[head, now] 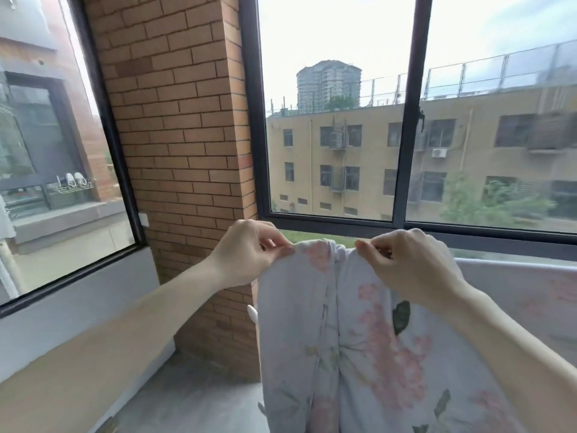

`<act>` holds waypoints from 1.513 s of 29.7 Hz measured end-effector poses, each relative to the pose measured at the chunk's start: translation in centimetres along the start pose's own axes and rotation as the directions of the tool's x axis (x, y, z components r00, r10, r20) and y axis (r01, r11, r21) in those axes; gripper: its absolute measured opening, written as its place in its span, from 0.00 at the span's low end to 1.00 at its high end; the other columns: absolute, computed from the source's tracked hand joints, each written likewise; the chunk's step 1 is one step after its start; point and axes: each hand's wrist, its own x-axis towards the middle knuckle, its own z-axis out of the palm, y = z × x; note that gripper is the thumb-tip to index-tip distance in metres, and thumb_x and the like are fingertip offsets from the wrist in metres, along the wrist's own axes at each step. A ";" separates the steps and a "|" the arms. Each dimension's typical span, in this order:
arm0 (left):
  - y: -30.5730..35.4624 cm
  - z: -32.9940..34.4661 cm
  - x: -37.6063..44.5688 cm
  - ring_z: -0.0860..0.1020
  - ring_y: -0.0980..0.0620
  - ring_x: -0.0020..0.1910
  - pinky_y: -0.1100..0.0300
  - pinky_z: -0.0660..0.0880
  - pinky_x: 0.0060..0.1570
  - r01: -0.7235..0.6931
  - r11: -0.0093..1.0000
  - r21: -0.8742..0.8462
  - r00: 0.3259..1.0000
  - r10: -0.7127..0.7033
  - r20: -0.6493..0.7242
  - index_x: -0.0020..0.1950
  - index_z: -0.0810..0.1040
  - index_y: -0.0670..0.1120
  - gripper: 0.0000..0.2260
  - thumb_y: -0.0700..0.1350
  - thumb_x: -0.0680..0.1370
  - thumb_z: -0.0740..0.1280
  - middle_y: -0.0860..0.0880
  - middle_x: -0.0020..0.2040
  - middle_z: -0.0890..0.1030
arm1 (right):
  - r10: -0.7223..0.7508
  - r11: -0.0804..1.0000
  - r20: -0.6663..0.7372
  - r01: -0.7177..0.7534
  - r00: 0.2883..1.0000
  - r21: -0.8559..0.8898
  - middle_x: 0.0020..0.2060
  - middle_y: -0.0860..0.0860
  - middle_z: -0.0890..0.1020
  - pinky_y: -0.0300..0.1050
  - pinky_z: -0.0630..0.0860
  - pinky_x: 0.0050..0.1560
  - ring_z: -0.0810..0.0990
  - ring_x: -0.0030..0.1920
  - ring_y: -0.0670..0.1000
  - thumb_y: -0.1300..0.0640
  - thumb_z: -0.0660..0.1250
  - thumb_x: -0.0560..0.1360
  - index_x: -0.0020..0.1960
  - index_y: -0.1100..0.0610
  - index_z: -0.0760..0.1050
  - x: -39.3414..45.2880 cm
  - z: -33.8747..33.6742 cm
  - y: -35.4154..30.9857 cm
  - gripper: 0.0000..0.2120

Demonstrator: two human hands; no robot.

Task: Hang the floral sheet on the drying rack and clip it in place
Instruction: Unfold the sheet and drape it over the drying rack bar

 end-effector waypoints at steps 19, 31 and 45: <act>-6.3 -4.5 11.9 0.79 0.57 0.45 0.66 0.74 0.42 0.145 0.948 -0.284 0.901 -0.245 -0.357 0.49 0.87 0.49 0.11 0.38 0.78 0.66 0.53 0.46 0.85 | 0.413 0.910 0.357 -0.363 0.838 -0.200 0.25 0.49 0.72 0.44 0.64 0.30 0.69 0.26 0.52 0.41 0.59 0.78 0.29 0.54 0.65 0.4 -3.6 -1.1 0.24; -19.0 2.4 8.9 0.83 0.51 0.50 0.57 0.77 0.54 0.074 0.997 0.035 0.929 -0.081 0.360 0.45 0.84 0.54 0.02 0.48 0.78 0.72 0.53 0.47 0.86 | 0.702 0.713 0.265 -0.650 0.661 -0.263 0.32 0.50 0.75 0.47 0.67 0.40 0.70 0.36 0.54 0.46 0.65 0.77 0.36 0.55 0.73 1.7 -2.3 -4.7 0.16; -15.9 0.5 -1.4 0.78 0.55 0.48 0.60 0.78 0.45 -0.358 0.910 -0.207 0.468 0.367 0.804 0.49 0.73 0.67 0.18 0.43 0.70 0.66 0.60 0.47 0.80 | 0.611 0.722 -0.055 -0.585 0.790 -0.370 0.50 0.51 0.82 0.51 0.78 0.49 0.80 0.48 0.56 0.53 0.55 0.80 0.48 0.47 0.77 0.9 1.3 -12.6 0.12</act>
